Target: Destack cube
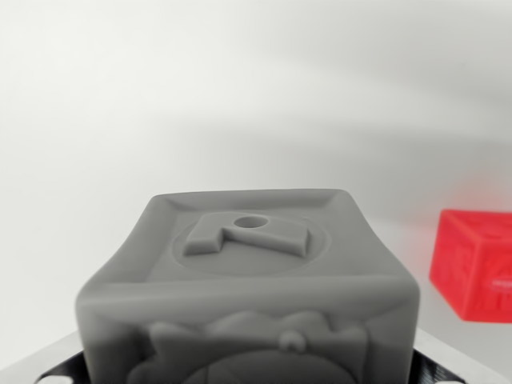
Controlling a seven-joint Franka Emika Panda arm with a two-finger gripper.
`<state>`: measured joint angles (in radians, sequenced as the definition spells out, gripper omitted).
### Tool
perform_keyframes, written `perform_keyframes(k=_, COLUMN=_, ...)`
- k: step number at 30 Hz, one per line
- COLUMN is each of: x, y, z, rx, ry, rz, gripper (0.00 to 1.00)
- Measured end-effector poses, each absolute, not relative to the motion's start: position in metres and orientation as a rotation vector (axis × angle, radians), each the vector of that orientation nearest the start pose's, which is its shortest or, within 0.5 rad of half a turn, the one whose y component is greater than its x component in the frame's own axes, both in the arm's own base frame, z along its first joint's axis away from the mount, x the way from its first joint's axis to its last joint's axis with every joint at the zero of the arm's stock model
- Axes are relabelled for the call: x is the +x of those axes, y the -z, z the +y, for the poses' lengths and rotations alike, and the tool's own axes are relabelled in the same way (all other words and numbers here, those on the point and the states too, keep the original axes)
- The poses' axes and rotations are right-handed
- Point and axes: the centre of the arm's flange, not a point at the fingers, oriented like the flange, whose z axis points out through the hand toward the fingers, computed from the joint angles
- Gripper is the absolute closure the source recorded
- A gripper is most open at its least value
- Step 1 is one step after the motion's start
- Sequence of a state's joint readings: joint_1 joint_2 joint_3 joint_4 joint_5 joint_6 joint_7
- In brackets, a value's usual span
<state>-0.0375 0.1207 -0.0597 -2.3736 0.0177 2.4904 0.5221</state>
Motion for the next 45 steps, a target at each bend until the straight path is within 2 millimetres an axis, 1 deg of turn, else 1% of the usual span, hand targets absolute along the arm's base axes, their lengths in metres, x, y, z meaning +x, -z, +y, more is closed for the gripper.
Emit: perform_keyframes(k=45, x=0.519, y=-0.249, z=0.036, rx=-2.993, ry=-0.009, rz=0.95, gripper=1.0)
